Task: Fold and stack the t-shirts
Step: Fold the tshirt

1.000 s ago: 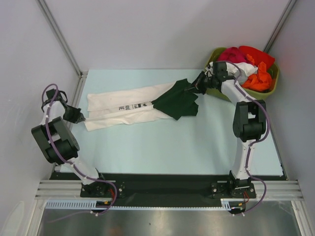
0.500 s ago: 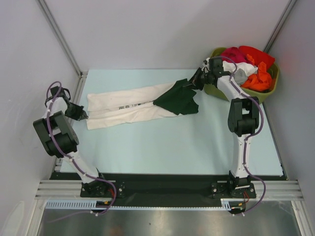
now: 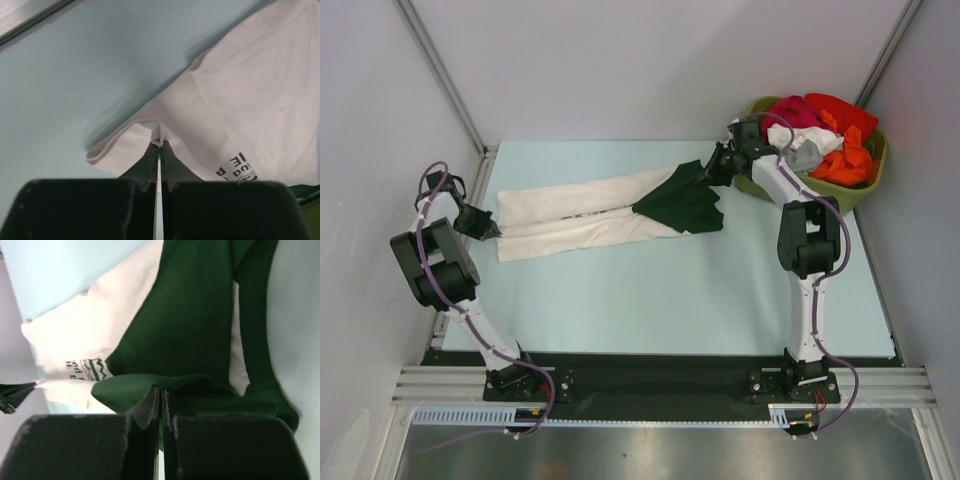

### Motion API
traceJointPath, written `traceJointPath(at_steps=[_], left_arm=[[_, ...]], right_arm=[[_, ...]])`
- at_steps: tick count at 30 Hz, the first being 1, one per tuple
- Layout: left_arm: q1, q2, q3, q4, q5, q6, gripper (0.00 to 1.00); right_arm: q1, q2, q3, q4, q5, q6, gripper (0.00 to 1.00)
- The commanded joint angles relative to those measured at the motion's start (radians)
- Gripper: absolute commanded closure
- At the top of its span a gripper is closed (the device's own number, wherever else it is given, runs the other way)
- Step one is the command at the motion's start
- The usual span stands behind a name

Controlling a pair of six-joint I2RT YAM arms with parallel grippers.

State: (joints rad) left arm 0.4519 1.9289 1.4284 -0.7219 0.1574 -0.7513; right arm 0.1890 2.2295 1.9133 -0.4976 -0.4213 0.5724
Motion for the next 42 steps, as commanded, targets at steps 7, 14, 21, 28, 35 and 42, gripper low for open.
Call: traceJointPath(at_steps=[7,14,21,28,35,42], left_arm=[[-0.007,0.065,0.118,0.003,0.002,-0.028,1.00],[-0.022,0.114,0.167,-0.004,0.004,-0.039,1.00],[-0.025,0.150,0.208,-0.013,0.004,-0.043,1.00],[-0.024,0.177,0.237,-0.022,0.001,-0.045,1.00],[-0.025,0.202,0.267,-0.033,-0.001,-0.043,0.99],[-0.035,0.214,0.314,-0.043,-0.024,-0.007,0.81]], right_arm=[[0.046,0.001,0.058,0.036,0.203,-0.123,1.00],[0.064,0.015,0.089,0.045,0.294,-0.181,1.00],[0.069,0.067,0.159,0.033,0.317,-0.201,1.00],[0.070,0.120,0.224,0.016,0.337,-0.229,1.00],[0.072,0.148,0.243,0.019,0.339,-0.247,0.99],[0.086,0.196,0.306,0.014,0.349,-0.304,0.88]])
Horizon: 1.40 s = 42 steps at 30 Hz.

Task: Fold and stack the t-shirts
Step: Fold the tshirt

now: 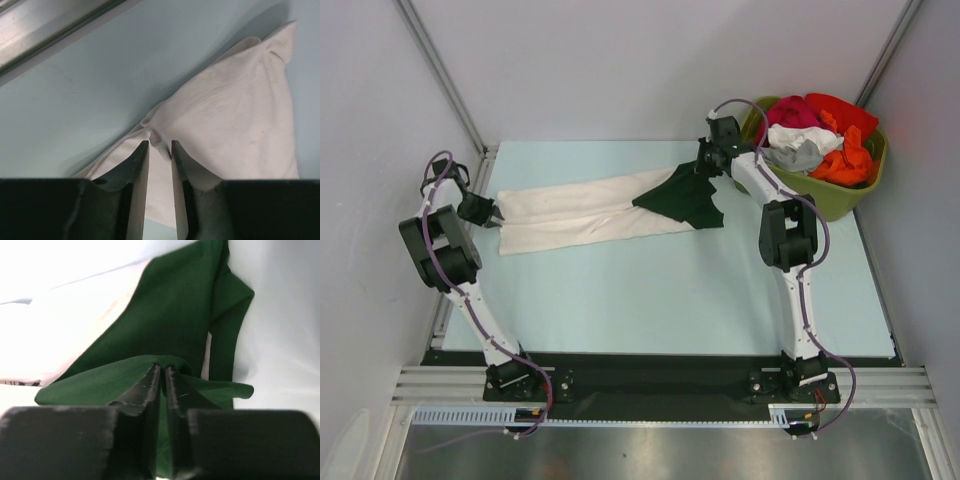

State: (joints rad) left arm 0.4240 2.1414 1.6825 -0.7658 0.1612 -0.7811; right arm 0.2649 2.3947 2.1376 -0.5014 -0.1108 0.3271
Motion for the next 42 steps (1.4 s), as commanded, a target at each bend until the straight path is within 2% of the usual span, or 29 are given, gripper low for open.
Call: traceJointPath(at_steps=[1,4,6,8,9,11,13,14,17,18,20,23,25,26,29,33,42], left_arm=[[-0.011,-0.003,0.066,-0.003,-0.043,0.034,0.68],[-0.027,-0.037,0.108,-0.026,-0.112,0.083,0.53],[-0.027,-0.080,0.111,-0.040,-0.144,0.108,0.49],[-0.028,-0.113,0.089,-0.046,-0.158,0.135,0.46],[-0.027,-0.151,0.076,-0.044,-0.160,0.143,0.45],[-0.031,-0.198,0.011,-0.046,-0.160,0.160,0.44],[-0.039,-0.268,-0.080,-0.035,-0.157,0.169,0.43],[-0.039,-0.291,-0.117,-0.023,-0.144,0.175,0.42],[-0.039,-0.385,-0.272,0.028,-0.085,0.186,0.41],[-0.037,-0.408,-0.312,0.046,-0.069,0.186,0.41],[-0.034,-0.472,-0.413,0.094,-0.034,0.184,0.41],[-0.030,-0.529,-0.502,0.137,0.001,0.178,0.39],[-0.027,-0.540,-0.526,0.145,0.014,0.171,0.37],[-0.025,-0.541,-0.543,0.151,0.027,0.168,0.37],[-0.008,-0.540,-0.592,0.181,0.052,0.140,0.34],[0.027,-0.519,-0.647,0.217,0.084,0.111,0.34],[0.070,-0.456,-0.646,0.252,0.095,0.109,0.36]], right_arm=[[0.010,0.040,0.100,0.009,0.040,-0.069,0.84],[0.011,0.084,0.204,-0.049,0.077,-0.098,0.68],[0.010,0.104,0.290,-0.084,0.092,-0.102,0.60],[0.013,0.097,0.340,-0.136,0.105,-0.099,0.57],[0.016,0.074,0.341,-0.149,0.109,-0.094,0.52],[0.019,0.040,0.337,-0.195,0.140,-0.068,0.50],[0.030,-0.032,0.253,-0.222,0.139,-0.045,0.41],[0.034,-0.063,0.252,-0.230,0.138,-0.033,0.41],[0.042,-0.178,0.093,-0.246,0.057,0.010,0.37],[0.042,-0.212,-0.032,-0.232,0.022,0.021,0.36],[0.046,-0.339,-0.181,-0.183,-0.003,0.064,0.35],[0.046,-0.536,-0.544,0.016,-0.049,0.122,0.33],[0.033,-0.607,-0.671,0.128,-0.055,0.205,0.30],[0.025,-0.644,-0.783,0.165,-0.058,0.236,0.29],[-0.018,-0.727,-0.934,0.277,-0.092,0.351,0.27],[-0.061,-0.741,-1.031,0.386,-0.108,0.415,0.20],[-0.087,-0.652,-1.140,0.602,-0.139,0.498,0.20]])
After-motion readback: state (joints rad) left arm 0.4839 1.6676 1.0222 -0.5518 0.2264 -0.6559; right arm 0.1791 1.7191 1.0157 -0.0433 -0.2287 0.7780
